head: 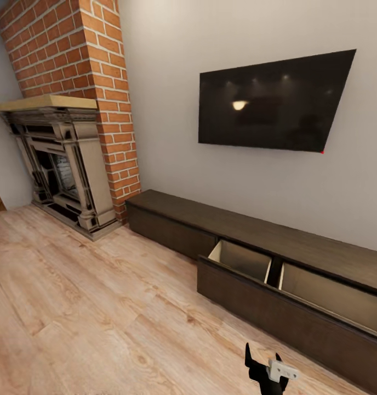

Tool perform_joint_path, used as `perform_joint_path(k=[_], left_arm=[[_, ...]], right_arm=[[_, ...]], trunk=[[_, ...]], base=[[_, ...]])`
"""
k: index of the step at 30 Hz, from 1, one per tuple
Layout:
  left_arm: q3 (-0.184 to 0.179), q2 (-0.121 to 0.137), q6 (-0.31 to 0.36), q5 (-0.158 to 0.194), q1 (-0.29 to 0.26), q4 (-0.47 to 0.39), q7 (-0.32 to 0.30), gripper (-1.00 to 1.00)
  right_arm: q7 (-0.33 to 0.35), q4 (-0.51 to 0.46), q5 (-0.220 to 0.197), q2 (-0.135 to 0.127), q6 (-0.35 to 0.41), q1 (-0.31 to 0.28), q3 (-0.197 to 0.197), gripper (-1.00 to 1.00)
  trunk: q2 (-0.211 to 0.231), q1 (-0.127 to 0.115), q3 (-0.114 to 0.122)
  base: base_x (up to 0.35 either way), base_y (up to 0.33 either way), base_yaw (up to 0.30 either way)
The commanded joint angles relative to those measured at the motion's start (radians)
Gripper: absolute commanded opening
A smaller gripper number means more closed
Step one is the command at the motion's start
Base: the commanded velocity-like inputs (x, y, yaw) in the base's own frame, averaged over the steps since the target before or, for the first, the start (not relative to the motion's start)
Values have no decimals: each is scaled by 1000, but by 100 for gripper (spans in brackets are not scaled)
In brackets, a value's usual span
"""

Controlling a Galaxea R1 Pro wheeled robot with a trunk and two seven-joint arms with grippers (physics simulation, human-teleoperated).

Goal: Place each of the two pumpkins and all three candles from the living room inside a cabinet in the living room (use any cabinet), then make sure every cabinet is closed, and position the cauldron so it is next to a table in the living room.

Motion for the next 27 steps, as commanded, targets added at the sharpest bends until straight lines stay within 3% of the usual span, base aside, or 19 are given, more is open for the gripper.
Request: perform_joint_path(k=[1, 6, 11, 14, 16, 21, 27], left_arm=[[-36, -2, -8, -20, -1, 6, 10, 100], [-76, -22, -4, -46, -1, 19, 9, 100], [-138, -43, 54, -57, -1, 43, 10, 100], [-145, -42, 118, -58, -1, 45, 10, 100], [-147, -39, 161, -58, -1, 45, 10, 100], [-140, -32, 174, -55, -1, 46, 7, 100], [-133, -27, 178, -50, -1, 46, 8, 100]], right_arm=[[-21, 8, -7, 3, -37, 0, 8, 100], [-103, 17, -5, 4, -66, 0, 10, 100], [-139, 21, 0, 6, -65, 0, 16, 100], [-142, 50, 0, -4, -63, 0, 16, 100], [-144, 78, 0, -24, -62, 0, 15, 100], [-144, 94, -4, -51, -46, 0, 12, 100], [-144, 111, -5, -53, -39, 0, 12, 100]], trunk=[[7, -4, 2], [42, -23, 18], [77, -42, 34], [98, -54, 43], [98, -54, 43], [98, -54, 43], [98, -54, 43]], base=[[0, 0, 284], [0, 0, 284], [0, 0, 284], [0, 0, 284], [0, 0, 284], [0, 0, 284], [142, 0, 284]])
